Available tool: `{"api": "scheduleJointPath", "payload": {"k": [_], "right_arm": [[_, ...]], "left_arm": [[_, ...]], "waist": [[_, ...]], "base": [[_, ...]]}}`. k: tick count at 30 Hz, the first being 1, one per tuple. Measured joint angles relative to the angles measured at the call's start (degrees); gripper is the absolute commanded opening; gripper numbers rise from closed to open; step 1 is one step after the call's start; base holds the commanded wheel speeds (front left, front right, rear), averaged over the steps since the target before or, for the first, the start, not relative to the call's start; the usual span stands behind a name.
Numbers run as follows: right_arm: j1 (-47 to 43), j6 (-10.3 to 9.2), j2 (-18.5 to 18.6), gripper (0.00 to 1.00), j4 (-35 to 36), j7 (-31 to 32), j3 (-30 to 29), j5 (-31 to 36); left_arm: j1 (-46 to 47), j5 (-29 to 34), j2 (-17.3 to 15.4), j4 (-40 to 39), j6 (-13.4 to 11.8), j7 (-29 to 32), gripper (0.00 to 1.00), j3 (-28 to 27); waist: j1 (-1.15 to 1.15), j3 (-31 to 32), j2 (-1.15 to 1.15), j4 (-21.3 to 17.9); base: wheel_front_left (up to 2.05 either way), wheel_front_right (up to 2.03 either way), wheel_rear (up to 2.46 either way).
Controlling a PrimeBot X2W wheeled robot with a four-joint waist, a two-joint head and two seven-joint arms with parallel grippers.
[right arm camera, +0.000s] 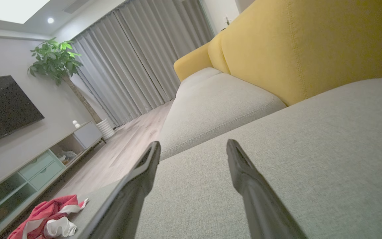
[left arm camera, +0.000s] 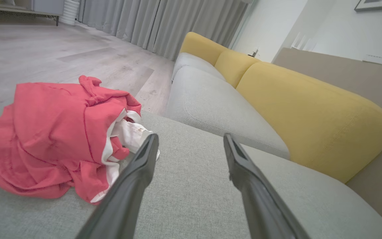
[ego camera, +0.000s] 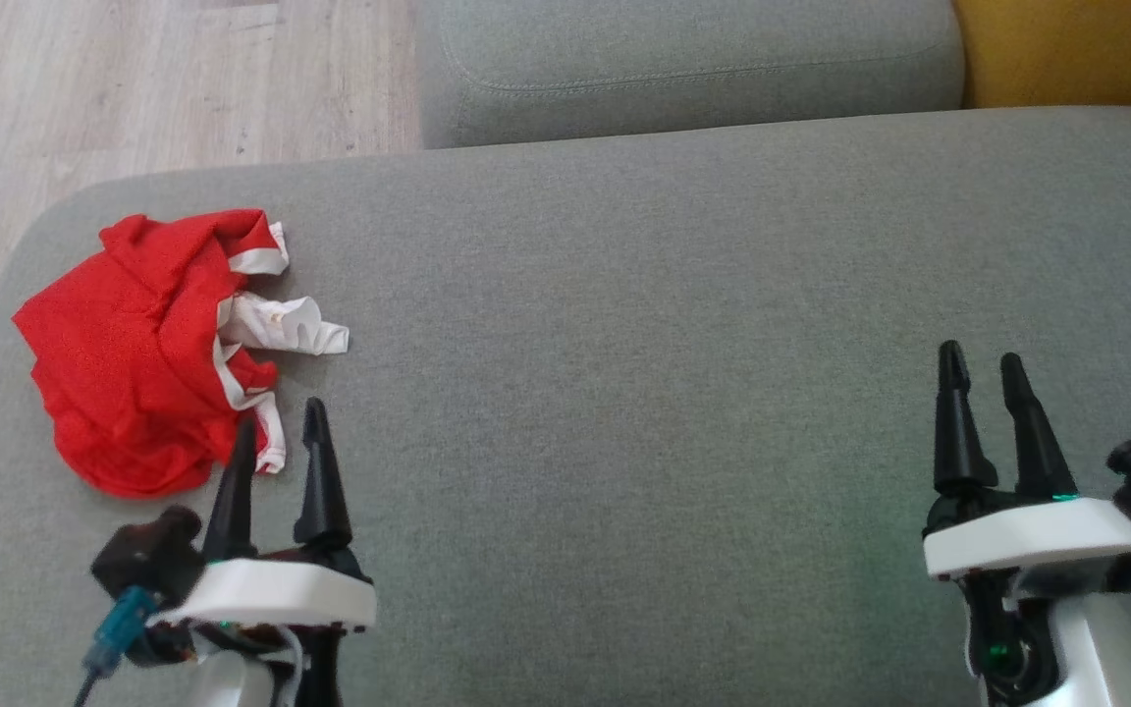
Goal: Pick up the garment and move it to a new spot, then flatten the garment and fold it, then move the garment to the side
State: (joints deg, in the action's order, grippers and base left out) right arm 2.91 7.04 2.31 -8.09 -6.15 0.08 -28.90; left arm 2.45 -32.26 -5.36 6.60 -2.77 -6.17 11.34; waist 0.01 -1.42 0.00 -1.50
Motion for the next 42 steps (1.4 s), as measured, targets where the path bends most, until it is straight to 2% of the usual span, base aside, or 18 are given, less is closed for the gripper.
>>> {"api": "scheduleJointPath", "payload": {"k": [16, 24, 33, 40, 42], "right_arm": [[0.0, 0.00, 0.0, 1.00, 0.4, -2.5, 2.9, 14.0], [0.0, 0.01, 0.1, 1.00, 1.5, -4.1, 3.5, 20.8], [0.0, 0.01, 0.1, 1.00, 2.0, -5.6, 4.4, 28.9], [0.0, 0.02, 0.1, 1.00, 1.6, -6.6, 5.0, 27.3], [0.0, 0.02, 0.1, 1.00, 0.7, -7.1, 4.9, 25.4]], "left_arm": [[2.2, 11.1, -3.6, 0.6, -6.3, -2.6, 1.00, 8.4], [3.4, 16.6, -5.5, 0.8, -7.9, -4.1, 1.00, 12.4], [5.0, 22.7, -7.0, 2.2, -10.9, -5.5, 1.00, 16.7], [5.1, 19.2, -5.4, 0.0, -10.7, -6.6, 1.00, 14.8], [4.9, 18.5, -4.6, -0.4, -9.9, -7.1, 1.00, 13.6]], "waist": [[0.00, 0.1, 0.00, -0.8], [0.00, 0.2, 0.00, -1.0], [0.00, 0.3, 0.00, -0.9], [0.00, 0.1, 0.00, -0.7], [0.00, 0.2, 0.00, -0.6]], "base": [[0.00, 0.00, 0.00], [0.00, 0.00, 0.00], [0.00, 0.00, 0.00], [0.00, 0.00, 0.00], [0.00, 0.00, 0.00]]}}
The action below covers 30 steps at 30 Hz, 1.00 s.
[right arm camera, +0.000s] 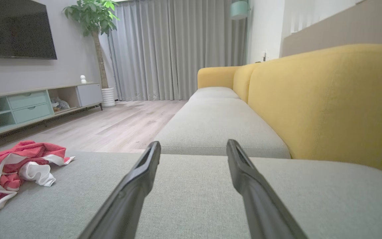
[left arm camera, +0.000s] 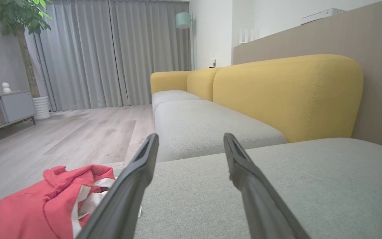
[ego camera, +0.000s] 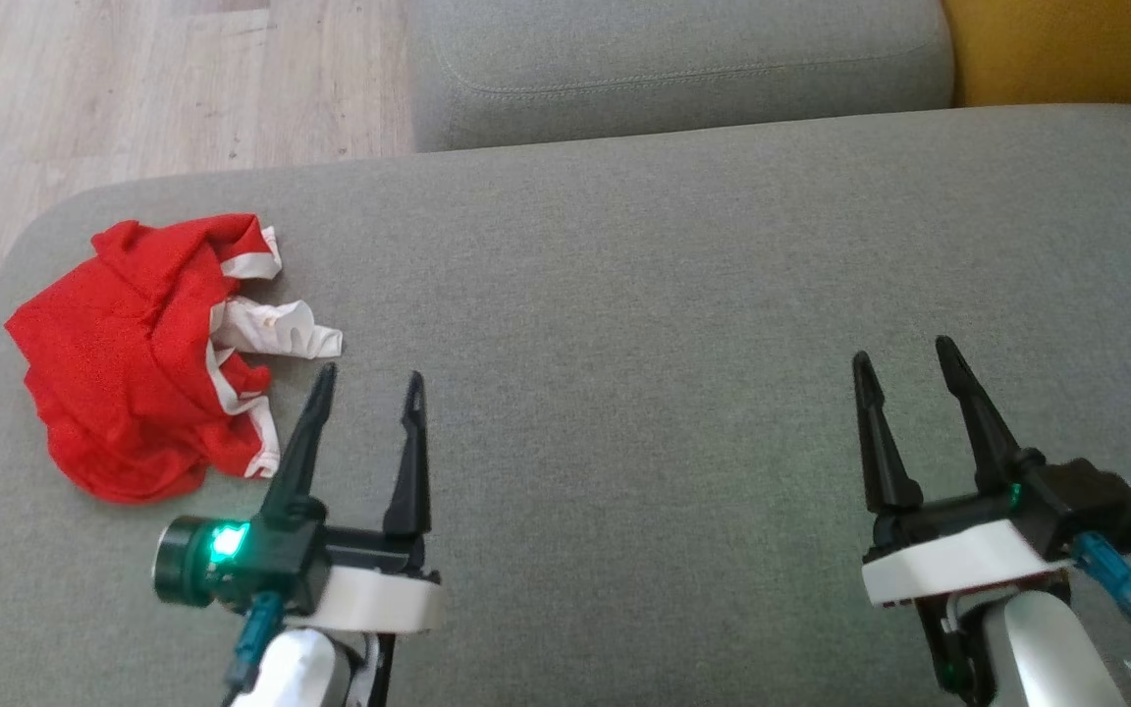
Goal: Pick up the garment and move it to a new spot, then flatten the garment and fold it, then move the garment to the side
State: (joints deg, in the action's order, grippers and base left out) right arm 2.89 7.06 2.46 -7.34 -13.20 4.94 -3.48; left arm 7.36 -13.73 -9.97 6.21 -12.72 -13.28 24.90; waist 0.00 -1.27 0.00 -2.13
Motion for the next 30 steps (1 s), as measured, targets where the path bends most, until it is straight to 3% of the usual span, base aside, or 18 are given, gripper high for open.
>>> {"api": "scheduleJointPath", "payload": {"k": [13, 30], "right_arm": [[0.0, 0.00, 0.0, 1.00, -7.3, -1.2, 0.5, -9.4], [0.2, 0.00, 0.0, 1.00, -9.2, -1.2, 1.6, -11.2]], "left_arm": [[-3.1, 0.3, 3.4, 4.8, 5.7, -1.2, 1.00, -4.9], [-3.1, 2.7, 5.4, 6.9, 8.2, -1.2, 1.00, -8.3]], "waist": [[0.00, 0.3, 0.00, -0.5], [0.00, 0.7, 0.00, 0.9]], "base": [[0.00, 0.00, 0.00], [0.00, 0.00, 0.00]]}}
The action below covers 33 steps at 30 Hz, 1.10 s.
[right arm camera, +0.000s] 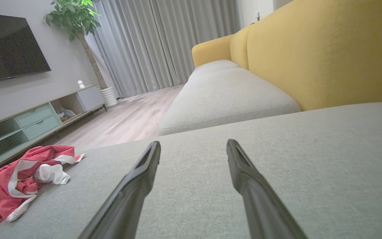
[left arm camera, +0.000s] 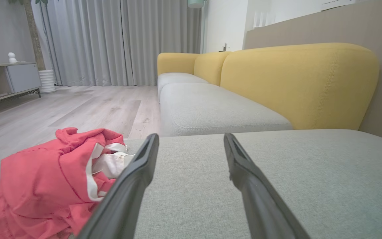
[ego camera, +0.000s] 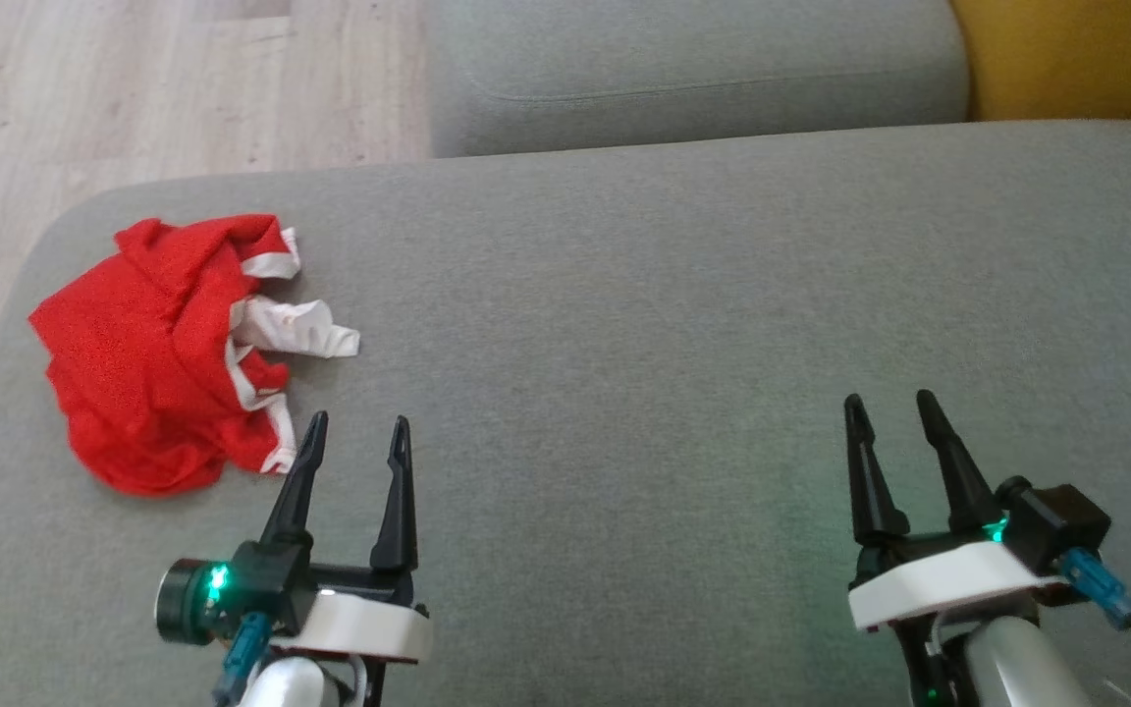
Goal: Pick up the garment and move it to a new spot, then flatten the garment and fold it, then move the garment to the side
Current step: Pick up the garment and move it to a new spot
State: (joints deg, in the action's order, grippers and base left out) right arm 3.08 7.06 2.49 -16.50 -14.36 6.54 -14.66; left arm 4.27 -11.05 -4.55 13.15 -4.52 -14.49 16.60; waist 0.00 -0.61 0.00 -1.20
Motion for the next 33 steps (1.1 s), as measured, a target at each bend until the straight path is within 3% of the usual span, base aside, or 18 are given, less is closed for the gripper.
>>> {"api": "scheduleJointPath", "payload": {"k": [9, 33], "right_arm": [[-0.1, 0.00, 0.0, 1.00, 1.5, 0.0, 2.4, 0.1], [-3.8, 0.00, 0.0, 1.00, 2.8, 0.0, 8.2, -0.8]], "left_arm": [[0.0, 1.0, 0.4, 0.8, 0.5, -0.1, 1.00, -2.0], [-4.4, 2.5, 0.3, 1.1, 1.3, 0.0, 1.00, -5.6]], "waist": [[0.00, 0.4, 0.00, 4.3], [0.00, 3.7, 0.00, 21.3]], "base": [[0.00, 0.00, 0.00], [0.00, 0.00, 0.00]]}}
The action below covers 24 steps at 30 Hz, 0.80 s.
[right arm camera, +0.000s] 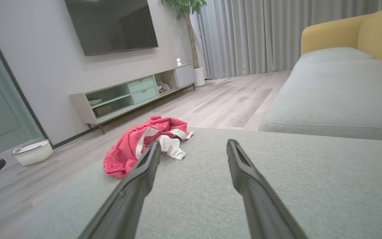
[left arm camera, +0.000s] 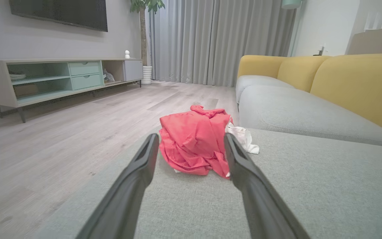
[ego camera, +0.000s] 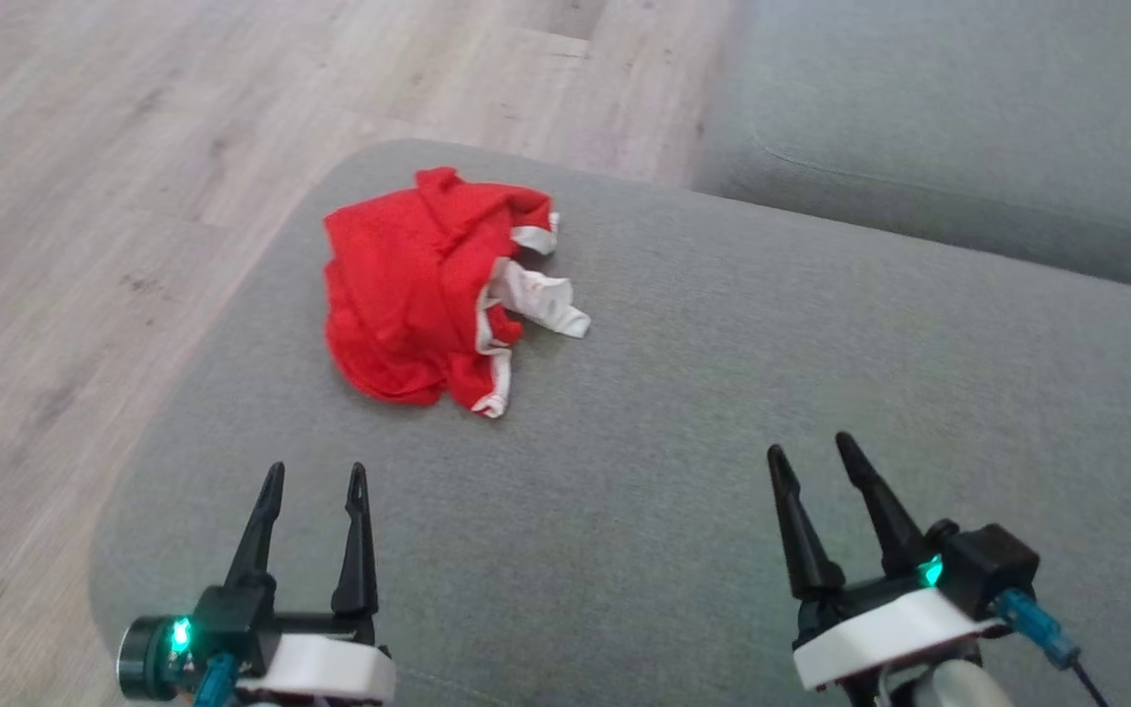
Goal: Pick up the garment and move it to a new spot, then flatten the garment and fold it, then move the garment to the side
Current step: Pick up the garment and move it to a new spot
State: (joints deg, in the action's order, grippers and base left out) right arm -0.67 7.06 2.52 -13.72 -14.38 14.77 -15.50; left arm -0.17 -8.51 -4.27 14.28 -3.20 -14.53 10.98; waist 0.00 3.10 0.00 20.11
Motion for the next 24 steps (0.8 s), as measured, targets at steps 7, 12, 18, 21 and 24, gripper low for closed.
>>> {"api": "scheduleJointPath", "payload": {"k": [7, 12, 18, 21, 24], "right_arm": [[-0.1, 0.00, 0.0, 1.00, 0.3, 0.0, 1.0, -0.1], [0.1, 0.00, 0.0, 1.00, 0.3, 0.0, 1.1, 0.1], [2.9, 0.00, 0.0, 1.00, 0.7, 0.0, 0.7, 2.3], [4.6, 0.00, 0.0, 1.00, 1.2, 0.0, 0.4, 2.9], [6.8, 0.00, 0.1, 1.00, 1.7, 0.0, -0.3, 3.5]], "left_arm": [[-0.3, 0.0, -0.4, 0.0, 0.5, 0.0, 1.00, -0.1], [1.6, 0.3, -1.4, 0.9, 2.8, 0.1, 1.00, 0.0], [17.5, -0.7, -5.9, 4.3, 7.9, 7.6, 1.00, 0.0], [24.4, -1.7, -7.7, 5.8, 9.0, 11.4, 1.00, 0.0], [33.1, -4.3, -10.2, 9.4, 10.3, 18.9, 1.00, 0.9]], "waist": [[0.00, -0.2, 0.00, 1.5], [0.00, -2.6, 0.00, 0.0], [0.01, -7.3, 0.00, -2.8], [0.01, -9.3, 0.00, -4.0], [0.02, -12.6, 0.00, -5.8]], "base": [[0.00, 0.00, 0.00], [0.00, 0.00, 0.00], [0.00, 0.00, 0.00], [0.00, 0.00, 0.00], [0.00, 0.00, 0.00]]}}
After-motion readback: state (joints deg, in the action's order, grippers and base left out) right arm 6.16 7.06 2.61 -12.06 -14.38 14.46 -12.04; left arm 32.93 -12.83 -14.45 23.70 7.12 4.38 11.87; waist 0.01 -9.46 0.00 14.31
